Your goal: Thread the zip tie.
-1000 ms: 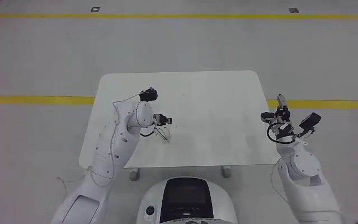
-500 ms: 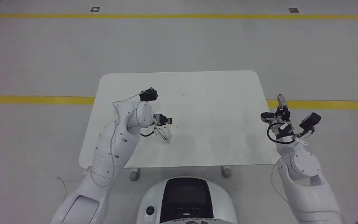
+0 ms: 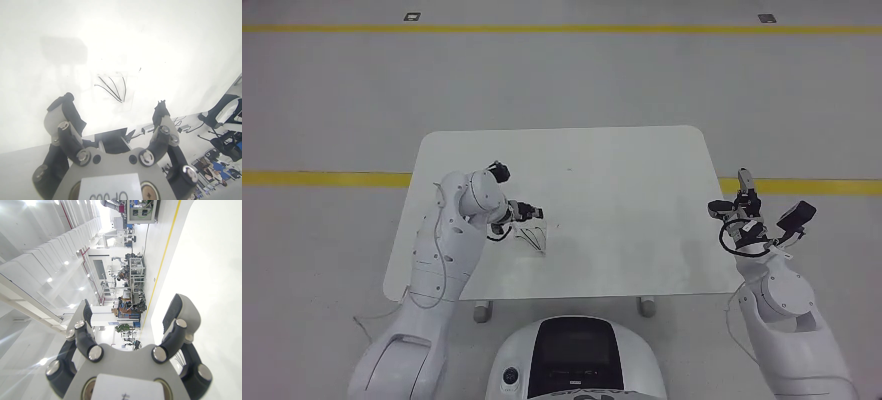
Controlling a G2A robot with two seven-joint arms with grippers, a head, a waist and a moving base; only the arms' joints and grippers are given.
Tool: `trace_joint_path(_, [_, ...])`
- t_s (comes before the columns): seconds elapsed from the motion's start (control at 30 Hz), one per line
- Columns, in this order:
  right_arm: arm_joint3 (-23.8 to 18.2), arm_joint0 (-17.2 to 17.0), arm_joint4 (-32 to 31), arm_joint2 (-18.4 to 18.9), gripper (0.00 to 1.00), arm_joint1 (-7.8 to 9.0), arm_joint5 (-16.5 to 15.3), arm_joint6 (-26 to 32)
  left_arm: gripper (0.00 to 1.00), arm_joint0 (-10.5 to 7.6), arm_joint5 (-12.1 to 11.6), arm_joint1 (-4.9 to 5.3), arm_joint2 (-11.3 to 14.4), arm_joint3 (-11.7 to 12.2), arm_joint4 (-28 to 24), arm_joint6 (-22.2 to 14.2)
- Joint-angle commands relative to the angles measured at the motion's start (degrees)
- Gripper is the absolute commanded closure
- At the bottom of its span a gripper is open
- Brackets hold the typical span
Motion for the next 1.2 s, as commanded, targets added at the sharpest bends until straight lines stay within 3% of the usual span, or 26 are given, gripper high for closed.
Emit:
trace_joint_path(0.0, [0.00, 0.00, 0.00, 0.00, 0.00, 0.00, 0.00, 0.00, 0.00, 0.06, 0.00, 0.06, 0.08, -0.14, -0.16, 0.00])
trace_joint_path(0.2, [0.00, 0.00, 0.00, 0.00, 0.00, 0.00, 0.00, 0.00, 0.00, 0.06, 0.00, 0.06, 0.08, -0.14, -0.16, 0.00])
trace_joint_path(0.3, [0.00, 0.00, 0.00, 0.00, 0.00, 0.00, 0.00, 0.00, 0.00, 0.46, -0.32, 0.09, 0.33, -1.23, -3.88, 0.00])
trace_joint_path(0.43, [0.00, 0.00, 0.00, 0.00, 0.00, 0.00, 0.00, 0.00, 0.00, -0.05, 0.00, 0.55, 1.08, 0.45, -6.95, 0.00])
trace_joint_path(0.5, [0.00, 0.00, 0.00, 0.00, 0.00, 0.00, 0.00, 0.00, 0.00, -0.82, 0.00, 0.80, 0.97, 0.48, -3.63, 0.00])
trace_joint_path(0.7, [0.00, 0.00, 0.00, 0.00, 0.00, 0.00, 0.00, 0.00, 0.00, -0.82, 0.00, 0.80, 0.97, 0.48, -3.63, 0.00])
trace_joint_path(0.83, [0.00, 0.00, 0.00, 0.00, 0.00, 0.00, 0.00, 0.00, 0.00, 0.20, -0.39, 0.75, 1.36, -0.90, -7.78, 0.00])
trace_joint_path(1.0, [0.00, 0.00, 0.00, 0.00, 0.00, 0.00, 0.00, 0.00, 0.00, 0.12, 0.00, 1.30, 1.91, -0.76, -11.28, 0.00])
trace_joint_path(1.17, [0.00, 0.00, 0.00, 0.00, 0.00, 0.00, 0.00, 0.00, 0.00, -0.08, 0.00, 1.49, 2.42, -0.68, -10.74, 0.00])
